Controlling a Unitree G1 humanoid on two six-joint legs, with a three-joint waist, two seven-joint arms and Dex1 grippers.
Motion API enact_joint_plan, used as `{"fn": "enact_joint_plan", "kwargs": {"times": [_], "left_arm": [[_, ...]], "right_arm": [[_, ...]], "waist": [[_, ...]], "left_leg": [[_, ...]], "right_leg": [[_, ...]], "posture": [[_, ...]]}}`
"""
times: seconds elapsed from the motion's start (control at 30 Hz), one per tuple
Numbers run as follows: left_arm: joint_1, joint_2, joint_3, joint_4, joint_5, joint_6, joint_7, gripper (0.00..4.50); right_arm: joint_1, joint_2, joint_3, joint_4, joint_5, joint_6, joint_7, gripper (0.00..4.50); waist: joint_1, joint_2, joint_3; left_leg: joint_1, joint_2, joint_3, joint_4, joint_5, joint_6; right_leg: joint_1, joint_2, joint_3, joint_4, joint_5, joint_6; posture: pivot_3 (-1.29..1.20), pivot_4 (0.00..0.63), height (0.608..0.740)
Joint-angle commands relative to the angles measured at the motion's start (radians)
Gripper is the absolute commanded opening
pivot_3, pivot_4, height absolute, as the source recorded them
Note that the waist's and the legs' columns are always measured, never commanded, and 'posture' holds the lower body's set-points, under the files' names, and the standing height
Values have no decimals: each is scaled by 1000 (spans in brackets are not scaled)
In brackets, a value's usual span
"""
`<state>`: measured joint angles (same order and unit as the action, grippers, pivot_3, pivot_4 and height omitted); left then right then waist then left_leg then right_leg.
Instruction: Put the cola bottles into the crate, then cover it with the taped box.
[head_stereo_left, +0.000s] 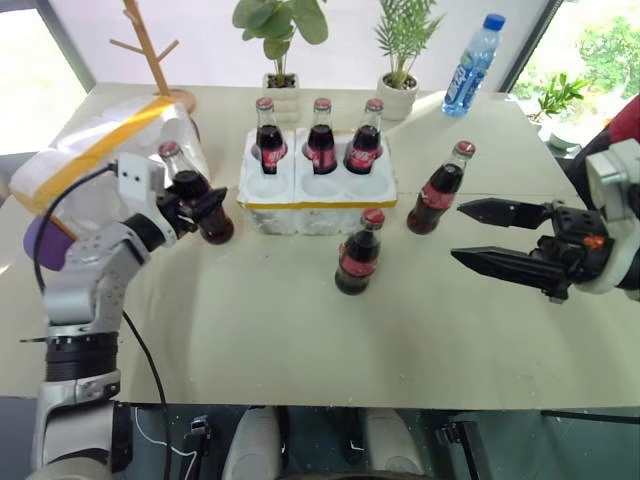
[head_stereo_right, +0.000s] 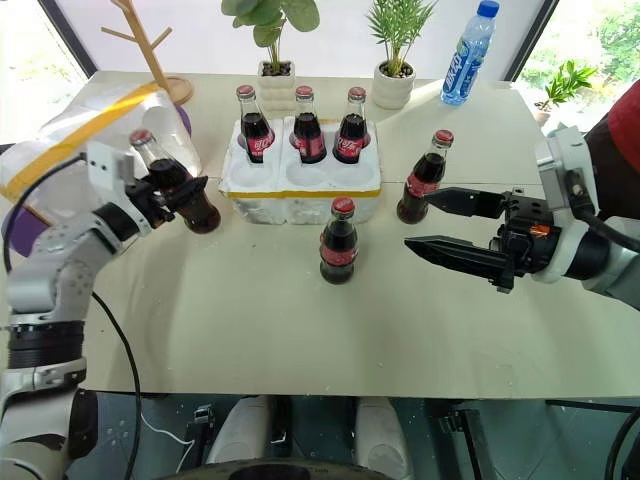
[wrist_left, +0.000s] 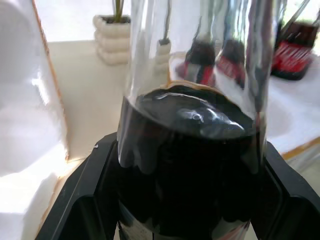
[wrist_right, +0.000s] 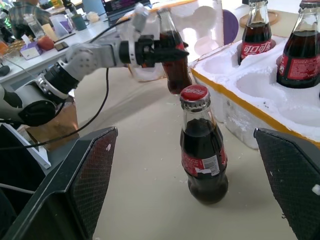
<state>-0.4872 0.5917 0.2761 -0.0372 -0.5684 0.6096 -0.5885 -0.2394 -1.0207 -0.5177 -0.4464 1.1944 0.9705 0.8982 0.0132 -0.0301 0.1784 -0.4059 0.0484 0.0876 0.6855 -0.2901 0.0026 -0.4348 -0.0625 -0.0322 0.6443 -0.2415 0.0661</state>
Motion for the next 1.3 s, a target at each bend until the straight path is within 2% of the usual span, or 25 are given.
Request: {"fn": "enact_joint_plan", "kwargs": {"times": [0.03,0.17,0.27,0.43,0.6,0.77,1.0,1.07,1.13,1.3], "left_arm": [[-90,68,63,-119,-151,105,-65,2625],[-152,174,11,-144,-207,187,-201,2625],[-235,193,-32,-87,-189,177,-251,2625],[-430,122,-137,169,-41,19,-279,2625],[-525,33,-209,374,77,-139,-333,2625],[-543,-33,-246,504,148,-228,-374,2625],[-515,-63,-316,631,294,-349,-381,2625],[-506,-79,-326,658,322,-374,-376,3659],[-497,-91,-326,665,330,-380,-384,4428],[-490,-78,-281,608,290,-328,-410,4471]], "right_arm": [[-4,-5,-10,-4,-1,-23,3,4500],[6,-4,-6,2,-21,-33,4,4500],[4,1,0,10,-32,-41,1,4500],[7,14,12,8,-45,-55,-5,4500],[34,28,7,3,-57,-69,-4,4500],[67,50,1,-20,-51,-79,-31,4500],[98,68,8,-45,-76,-104,-50,4500],[91,71,16,-44,-87,-116,-54,4500],[77,70,22,-41,-89,-125,-56,4500],[50,52,34,-40,-102,-136,-47,4500]], "waist": [[0,0,0],[-2,0,0],[-2,0,0],[0,0,0],[-1,0,0],[-2,-1,1],[-1,-1,1],[-2,0,1],[-1,0,1],[-1,0,0]], "left_leg": [[0,0,0,0,0,0],[0,-1,0,0,0,0],[1,-1,0,0,0,0],[0,-4,-1,1,1,-1],[0,-4,-1,1,1,-1],[-2,-4,-1,1,1,0],[-2,-4,-1,1,1,0],[-2,-4,-1,1,1,0],[-2,-4,-1,1,1,0],[-2,-4,-1,1,1,0]], "right_leg": [[0,0,0,0,0,0],[0,1,0,0,0,0],[0,1,0,0,0,0],[0,1,-1,0,0,0],[0,1,-1,0,-1,1],[-2,2,-1,0,-1,1],[-2,1,-1,0,-1,1],[-2,1,-1,1,-1,1],[-2,1,-1,1,-1,1],[-2,1,-1,1,-1,1]], "posture": [[0,150,740],[0,150,740],[0,150,740],[0,150,740],[0,150,740],[0,150,740],[0,150,740],[0,150,740],[0,150,740],[0,150,740]]}}
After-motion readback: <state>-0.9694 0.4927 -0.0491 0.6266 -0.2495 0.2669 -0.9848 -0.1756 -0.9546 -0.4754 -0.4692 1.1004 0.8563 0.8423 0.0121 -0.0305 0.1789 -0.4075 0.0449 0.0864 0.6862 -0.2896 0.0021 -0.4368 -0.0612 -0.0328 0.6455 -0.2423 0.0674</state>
